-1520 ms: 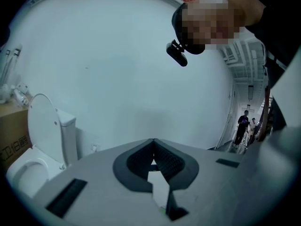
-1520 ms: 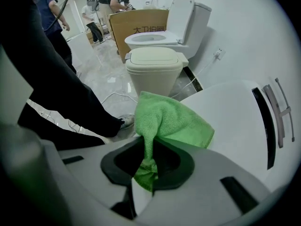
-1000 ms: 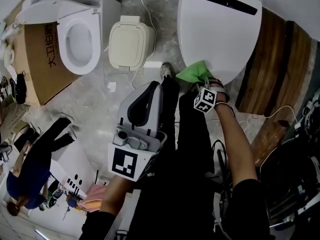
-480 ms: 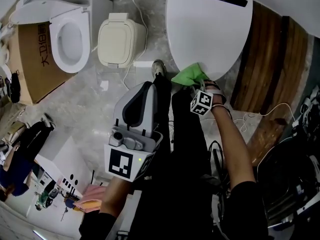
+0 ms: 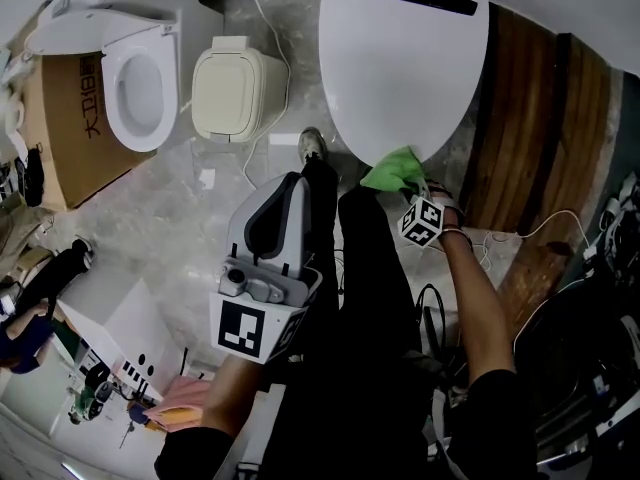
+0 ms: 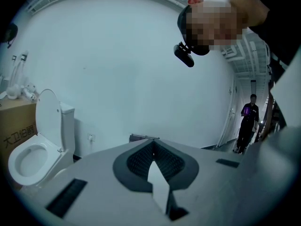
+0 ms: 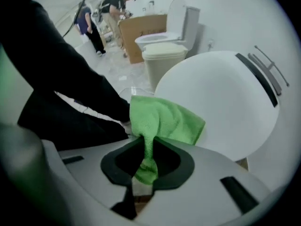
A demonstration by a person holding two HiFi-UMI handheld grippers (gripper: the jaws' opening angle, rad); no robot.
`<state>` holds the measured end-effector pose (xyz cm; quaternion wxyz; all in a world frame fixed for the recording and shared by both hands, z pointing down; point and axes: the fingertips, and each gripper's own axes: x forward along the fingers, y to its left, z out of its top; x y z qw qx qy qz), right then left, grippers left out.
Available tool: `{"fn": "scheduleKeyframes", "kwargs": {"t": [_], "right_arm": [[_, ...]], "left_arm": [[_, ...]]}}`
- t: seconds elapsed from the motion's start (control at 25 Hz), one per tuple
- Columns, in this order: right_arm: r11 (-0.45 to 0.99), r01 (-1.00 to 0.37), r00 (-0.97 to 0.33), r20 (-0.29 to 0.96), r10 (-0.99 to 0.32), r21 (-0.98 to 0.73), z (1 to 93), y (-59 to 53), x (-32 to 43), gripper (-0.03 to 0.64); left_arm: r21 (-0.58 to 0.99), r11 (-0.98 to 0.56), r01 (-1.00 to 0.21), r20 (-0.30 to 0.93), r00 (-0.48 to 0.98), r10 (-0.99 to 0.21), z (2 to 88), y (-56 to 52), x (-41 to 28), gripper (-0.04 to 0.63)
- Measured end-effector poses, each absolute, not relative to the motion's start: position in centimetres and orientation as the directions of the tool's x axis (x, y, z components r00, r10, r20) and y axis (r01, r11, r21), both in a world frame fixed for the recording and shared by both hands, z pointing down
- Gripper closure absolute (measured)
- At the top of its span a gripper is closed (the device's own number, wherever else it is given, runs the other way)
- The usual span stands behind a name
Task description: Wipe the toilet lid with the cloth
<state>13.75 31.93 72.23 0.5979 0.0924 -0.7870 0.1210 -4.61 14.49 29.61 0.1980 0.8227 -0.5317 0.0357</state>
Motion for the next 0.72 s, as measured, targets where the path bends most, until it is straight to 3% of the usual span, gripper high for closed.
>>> {"fn": "scheduleKeyframes", "kwargs": {"t": [0.2,0.36,0.56,0.72], "right_arm": [[0.878,-0.457,-0.479,0.871,-0.107,-0.143,65.3,28.1,12.7,0.549],[0.716,-0.654,-0.587,0.76,-0.279,-0.242,60.1,21.5,12.0,0.549],[0.506,-0.822,-0.535,0.662,-0.526,-0.262,55.9,11.5,12.1,0.549],[0.398,-0.891,-0.438,0.649,-0.622,-0.219,54.9,4.8,12.2,0.549]], "left_arm": [[0.291,-0.324,-0.9,0.26,0.401,-0.879,28.8,14.3,-4.0,0.594],[0.281,-0.346,-0.895,0.24,0.415,-0.878,28.3,13.8,-3.1,0.594],[0.29,-0.336,-0.896,0.223,0.405,-0.887,28.0,11.3,-3.3,0.592],[0.294,-0.339,-0.894,0.232,0.41,-0.882,28.6,9.2,-4.1,0.594]]}}
